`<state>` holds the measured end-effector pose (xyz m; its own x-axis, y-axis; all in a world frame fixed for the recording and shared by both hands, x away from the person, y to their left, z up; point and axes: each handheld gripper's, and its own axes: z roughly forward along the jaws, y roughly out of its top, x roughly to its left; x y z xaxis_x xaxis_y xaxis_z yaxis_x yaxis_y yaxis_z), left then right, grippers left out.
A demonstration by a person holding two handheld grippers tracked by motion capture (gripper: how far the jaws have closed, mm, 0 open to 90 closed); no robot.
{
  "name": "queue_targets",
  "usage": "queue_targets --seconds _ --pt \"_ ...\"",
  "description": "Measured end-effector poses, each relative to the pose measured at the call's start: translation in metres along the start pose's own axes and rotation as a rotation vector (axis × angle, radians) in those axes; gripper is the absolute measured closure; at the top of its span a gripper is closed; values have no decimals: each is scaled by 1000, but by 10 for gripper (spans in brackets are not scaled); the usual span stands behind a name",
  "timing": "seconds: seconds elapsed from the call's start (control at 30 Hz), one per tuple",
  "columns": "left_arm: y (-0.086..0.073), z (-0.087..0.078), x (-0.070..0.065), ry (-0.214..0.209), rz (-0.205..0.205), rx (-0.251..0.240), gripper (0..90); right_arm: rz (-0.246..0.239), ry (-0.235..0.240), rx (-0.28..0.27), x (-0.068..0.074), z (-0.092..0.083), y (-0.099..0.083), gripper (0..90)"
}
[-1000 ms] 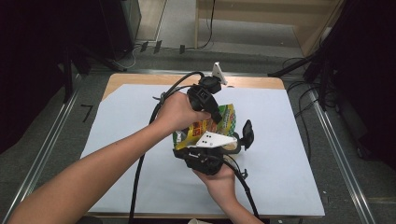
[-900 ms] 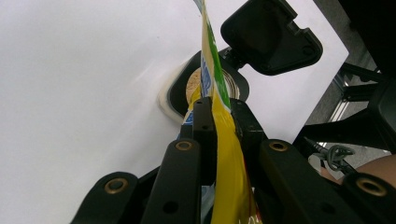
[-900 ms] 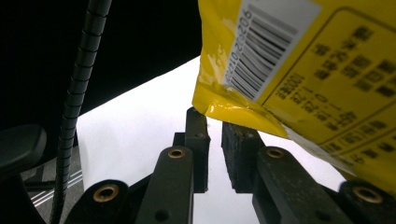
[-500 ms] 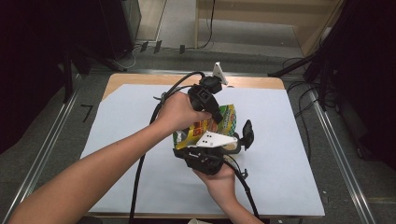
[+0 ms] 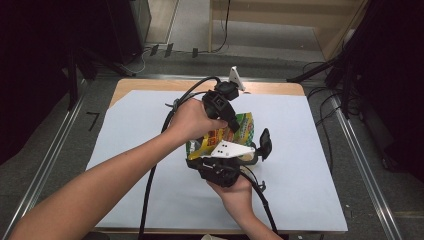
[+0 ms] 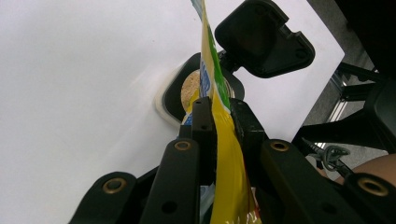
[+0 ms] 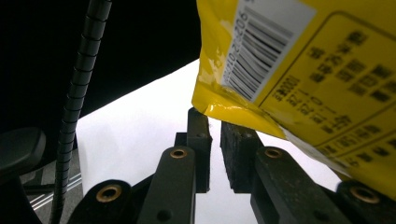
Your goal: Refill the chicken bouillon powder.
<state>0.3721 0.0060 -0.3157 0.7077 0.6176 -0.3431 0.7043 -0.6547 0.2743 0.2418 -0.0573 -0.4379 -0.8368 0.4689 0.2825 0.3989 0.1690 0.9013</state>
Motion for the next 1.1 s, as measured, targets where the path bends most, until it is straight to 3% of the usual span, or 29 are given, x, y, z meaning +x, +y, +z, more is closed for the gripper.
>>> queue_targets --seconds 1.1 --pt "-5 0 0 -10 25 -9 825 -3 14 10 -2 2 -4 815"
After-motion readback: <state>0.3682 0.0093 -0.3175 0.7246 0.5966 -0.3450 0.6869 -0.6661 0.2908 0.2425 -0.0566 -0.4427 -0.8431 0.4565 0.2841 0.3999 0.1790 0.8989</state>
